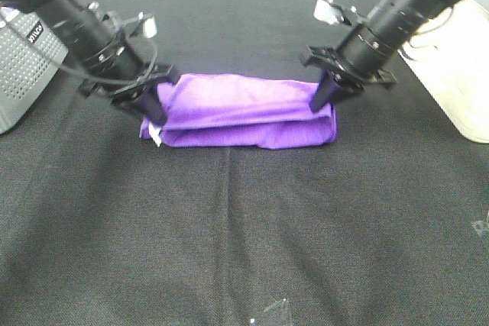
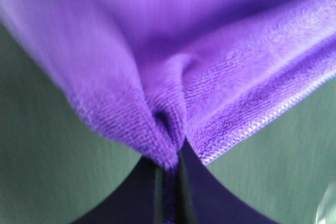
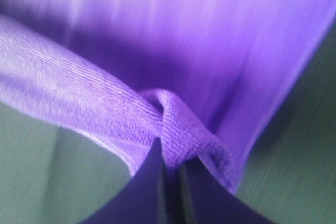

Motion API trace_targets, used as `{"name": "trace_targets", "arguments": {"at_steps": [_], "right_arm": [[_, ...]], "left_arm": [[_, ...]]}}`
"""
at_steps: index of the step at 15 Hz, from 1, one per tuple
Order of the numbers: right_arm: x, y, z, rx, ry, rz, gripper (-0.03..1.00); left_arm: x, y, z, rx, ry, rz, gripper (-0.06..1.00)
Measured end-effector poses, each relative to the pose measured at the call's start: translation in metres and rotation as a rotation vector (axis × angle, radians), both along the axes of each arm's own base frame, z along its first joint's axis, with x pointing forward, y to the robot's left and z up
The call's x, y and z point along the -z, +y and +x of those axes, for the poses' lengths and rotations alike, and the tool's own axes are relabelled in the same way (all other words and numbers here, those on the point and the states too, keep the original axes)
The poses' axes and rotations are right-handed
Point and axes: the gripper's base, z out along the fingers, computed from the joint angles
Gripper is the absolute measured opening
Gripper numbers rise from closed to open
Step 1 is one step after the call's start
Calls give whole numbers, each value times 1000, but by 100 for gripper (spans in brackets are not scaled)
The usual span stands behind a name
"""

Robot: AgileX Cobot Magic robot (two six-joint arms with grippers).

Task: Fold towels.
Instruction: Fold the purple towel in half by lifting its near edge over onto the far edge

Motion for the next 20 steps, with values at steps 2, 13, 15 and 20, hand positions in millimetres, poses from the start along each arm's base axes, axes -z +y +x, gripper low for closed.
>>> {"name": "trace_targets", "arguments": {"at_steps": [2,13,15,20], "right_arm": [[3,-2,24,14,-44,-1,1],[10,-9,70,46,-220,-72,1],[20,-10,70,48,-208,-75,1],[28,-13,74,53,-235,-107,13]], "left_arm": [[-3,-3,21,9,-63,5,1],[7,-5,82,66,-172,9,1],[15,-5,83,68,-161,12,1],[19,-2,88,54,-208,44,11]]}}
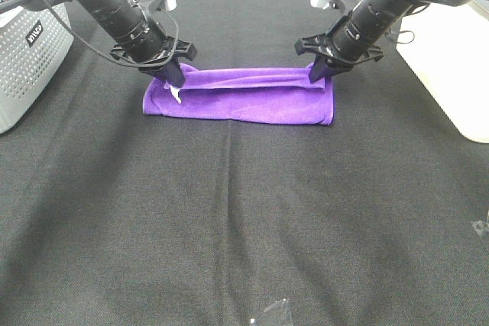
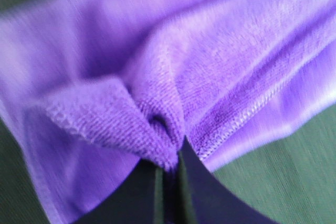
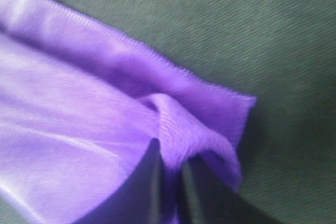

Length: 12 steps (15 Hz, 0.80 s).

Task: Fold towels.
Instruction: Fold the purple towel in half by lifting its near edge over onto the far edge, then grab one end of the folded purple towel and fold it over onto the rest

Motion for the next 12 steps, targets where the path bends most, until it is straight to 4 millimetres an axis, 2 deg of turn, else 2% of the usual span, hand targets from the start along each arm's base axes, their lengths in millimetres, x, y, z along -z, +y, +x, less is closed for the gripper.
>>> {"name": "trace_targets", "arguments": {"at_steps": [1,2,6,8,10,11,12], "right_arm": [[0,0,0,0,0,0,13],[4,-3,1,3,2,-11,20],[11,-11,2,11,9,-76,64],[9,-11,2,18,4,-75,73],[-11,-7,6,20,-14,-24,75],[-26,-4,8,15,-24,13,75],[-49,2,8,-7,-18,72,75]], "left_arm": [[0,0,0,0,0,0,11],[3,4,1,-4,3,11,18],[8,15,3,-87,23,97,60],[9,17,3,-105,27,114,73],[2,17,3,-107,19,113,75],[-7,17,2,-105,9,110,75],[-25,17,2,-95,-5,109,75]]}}
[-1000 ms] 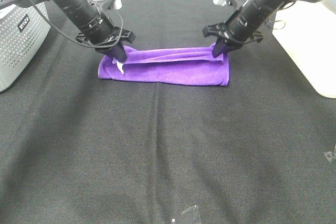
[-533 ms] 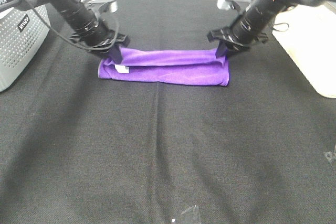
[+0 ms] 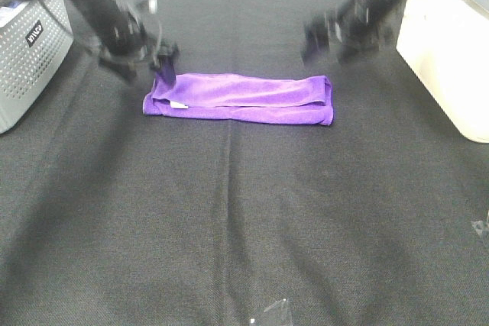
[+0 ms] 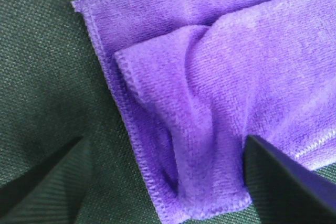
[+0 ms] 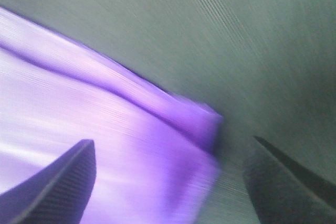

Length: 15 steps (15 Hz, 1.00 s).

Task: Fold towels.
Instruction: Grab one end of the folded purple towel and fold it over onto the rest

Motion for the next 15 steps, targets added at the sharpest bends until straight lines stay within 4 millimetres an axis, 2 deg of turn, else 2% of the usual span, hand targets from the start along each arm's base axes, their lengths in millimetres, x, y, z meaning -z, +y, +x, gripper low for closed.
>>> {"name": "trace_targets", "arguments": {"at_steps": [2,4,6,8,10,11,12,15], "right_arm": [[-17,3,-7,-62,60,18,75],[-26,4,-10,-73,99,26,75],[-27,4,-11,-46,120,38,75],[-27,4,-11,-26,135,45,75],[-26,3,-11,-10,141,34,75],[-25,2,-11,-4,142,24,75],[-25,1,-11,10,147,15,75],[-25,1,-11,11,147,12,75]], "left_arm": [[-18,3,0,19,-4,2,76],[-20,16,1,9,22,-29,76],[-16,37,5,-10,45,-125,76],[-4,53,10,-17,62,-215,76],[17,63,12,-27,95,-258,76],[36,63,13,-19,125,-261,76],[46,63,13,-16,140,-262,76],[57,60,16,-17,149,-299,76]]}}
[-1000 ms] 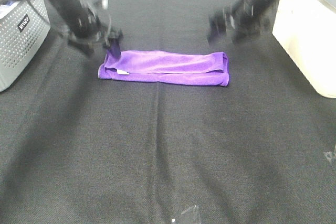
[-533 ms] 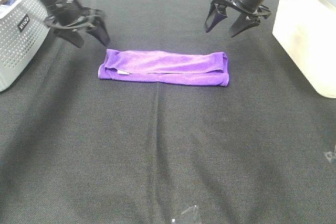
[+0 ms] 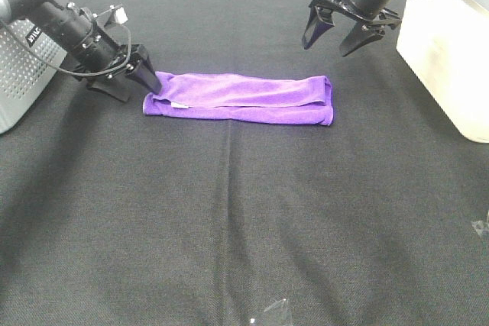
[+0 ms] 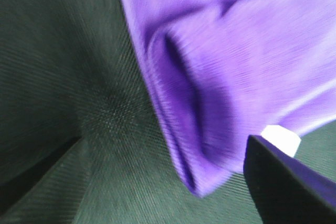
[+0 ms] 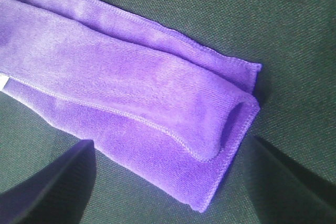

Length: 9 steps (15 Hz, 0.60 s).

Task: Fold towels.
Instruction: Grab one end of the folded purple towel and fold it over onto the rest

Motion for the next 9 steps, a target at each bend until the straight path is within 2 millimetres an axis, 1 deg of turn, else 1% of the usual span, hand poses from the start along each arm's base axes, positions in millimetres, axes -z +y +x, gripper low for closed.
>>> {"name": "trace_targets", "arguments": {"at_steps": [3,4,5,6,7,8,9], "right_arm": [[0,0,0,0,0,-1,75],[0,0,0,0,0,-2,75],[0,-1,0,0,-1,-7,75],[0,-1,0,0,-1,-8,75],[0,-1,0,0,-1,-8,75],[0,-1,0,0,-1,-8,75],[0,-1,0,0,-1,-8,75]], "left_arm": [[3,-10,1,14,-5,-13,76],[5,-18,0,26,-13,-11,75],[8,-33,-1,46,-13,-17,72],[9,-42,-2,60,-15,-23,71],[9,-42,-2,60,-15,-23,71],[10,-50,-4,75,-15,-26,69],[13,-59,-5,88,-13,-27,64]]}}
